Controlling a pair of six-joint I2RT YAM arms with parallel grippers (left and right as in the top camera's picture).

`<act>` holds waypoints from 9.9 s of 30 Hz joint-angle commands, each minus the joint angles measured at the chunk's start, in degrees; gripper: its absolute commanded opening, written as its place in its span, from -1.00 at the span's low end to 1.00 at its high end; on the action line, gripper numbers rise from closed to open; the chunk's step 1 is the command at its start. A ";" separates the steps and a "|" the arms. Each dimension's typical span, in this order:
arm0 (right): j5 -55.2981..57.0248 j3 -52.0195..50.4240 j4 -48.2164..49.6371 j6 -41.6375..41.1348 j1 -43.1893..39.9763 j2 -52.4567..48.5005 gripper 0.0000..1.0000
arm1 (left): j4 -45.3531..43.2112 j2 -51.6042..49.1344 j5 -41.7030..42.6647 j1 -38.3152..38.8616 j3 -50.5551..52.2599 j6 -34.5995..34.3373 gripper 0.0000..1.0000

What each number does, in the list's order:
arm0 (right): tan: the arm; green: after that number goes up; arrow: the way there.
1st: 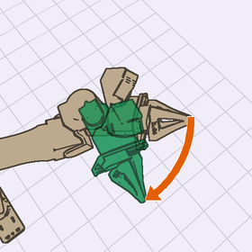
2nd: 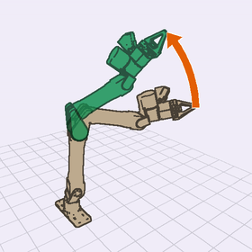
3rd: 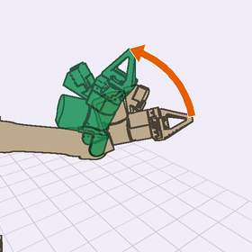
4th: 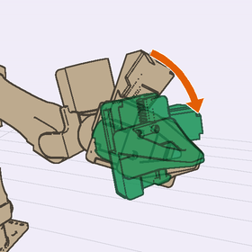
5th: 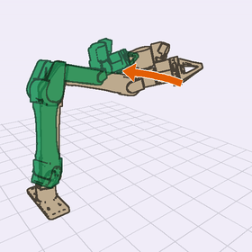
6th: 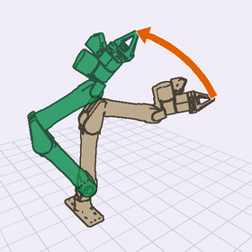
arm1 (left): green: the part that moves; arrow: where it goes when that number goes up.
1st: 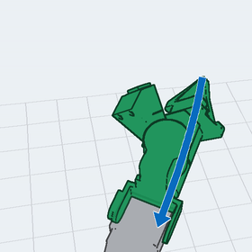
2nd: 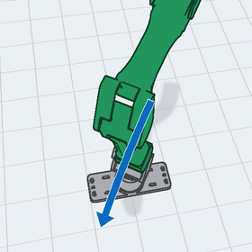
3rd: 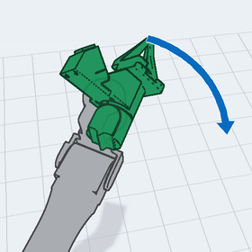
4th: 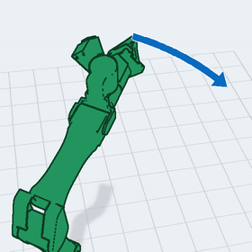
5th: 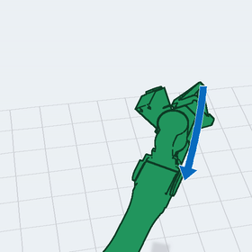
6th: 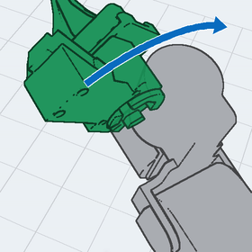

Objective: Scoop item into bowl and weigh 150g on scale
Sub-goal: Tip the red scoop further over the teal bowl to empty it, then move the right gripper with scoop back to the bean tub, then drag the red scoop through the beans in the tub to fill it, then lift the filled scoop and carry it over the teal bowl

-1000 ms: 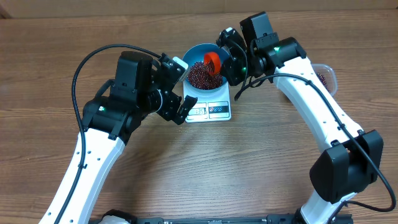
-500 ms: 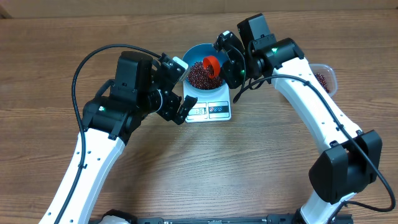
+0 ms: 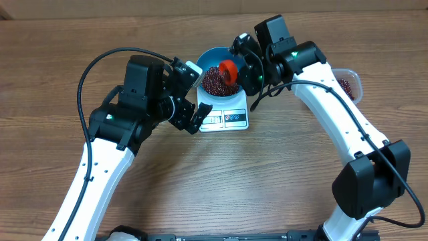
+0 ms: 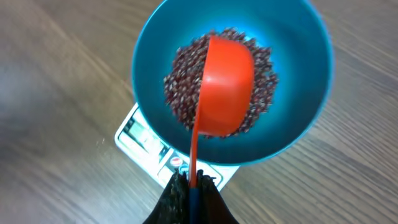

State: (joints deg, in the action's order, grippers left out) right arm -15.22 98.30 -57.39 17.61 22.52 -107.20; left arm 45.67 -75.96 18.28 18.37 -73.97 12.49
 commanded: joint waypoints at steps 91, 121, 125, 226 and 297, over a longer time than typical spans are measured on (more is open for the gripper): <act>6.51 1.53 0.00 5.16 2.86 1.55 -0.93 | -0.02 0.66 0.79 0.04 -0.76 1.25 0.99; 14.05 1.57 -0.04 3.41 4.26 1.66 -0.93 | -0.02 0.66 0.79 0.02 -0.76 1.25 0.99; 13.40 1.57 -0.52 3.93 4.28 1.66 -0.93 | -0.02 0.66 0.79 0.02 -0.76 1.25 0.99; -9.53 -18.43 2.56 -7.76 -35.80 4.31 -0.93 | -0.02 0.66 0.79 0.02 -0.76 1.25 0.99; -17.81 -12.02 14.82 -16.15 -10.21 13.99 -0.93 | -0.02 0.66 0.79 0.02 -0.76 1.25 0.99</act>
State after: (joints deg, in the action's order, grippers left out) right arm -34.24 84.97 -43.29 1.67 12.05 -94.39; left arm 45.67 -75.96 18.28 18.37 -73.97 12.49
